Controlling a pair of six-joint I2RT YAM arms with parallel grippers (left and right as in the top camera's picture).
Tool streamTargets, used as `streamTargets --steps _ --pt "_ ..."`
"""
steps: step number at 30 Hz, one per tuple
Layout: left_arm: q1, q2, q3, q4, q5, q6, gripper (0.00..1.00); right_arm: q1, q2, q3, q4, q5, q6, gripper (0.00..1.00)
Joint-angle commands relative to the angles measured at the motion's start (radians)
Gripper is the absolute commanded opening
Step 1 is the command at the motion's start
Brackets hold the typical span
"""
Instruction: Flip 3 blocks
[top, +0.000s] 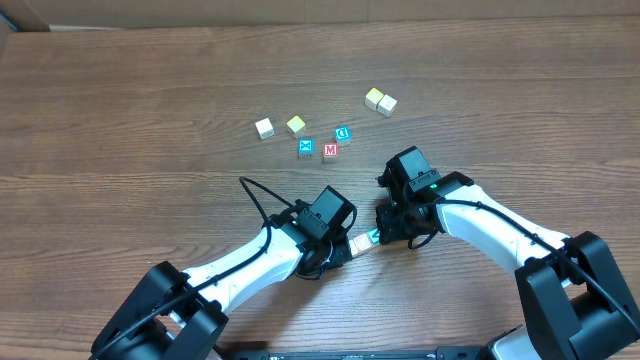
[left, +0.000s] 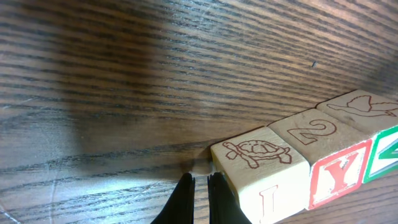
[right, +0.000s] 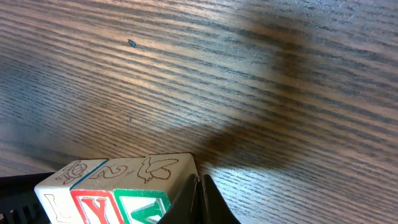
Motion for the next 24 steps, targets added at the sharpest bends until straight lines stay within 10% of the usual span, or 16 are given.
streamTargets --steps 1,24 --pt "-0.014 0.009 -0.004 0.020 0.027 -0.040 0.04 0.031 -0.012 -0.004 0.013 -0.084 0.001 0.04" --pt "-0.014 0.009 -0.004 0.025 0.042 -0.076 0.04 0.031 0.050 -0.004 0.045 -0.061 0.024 0.04"
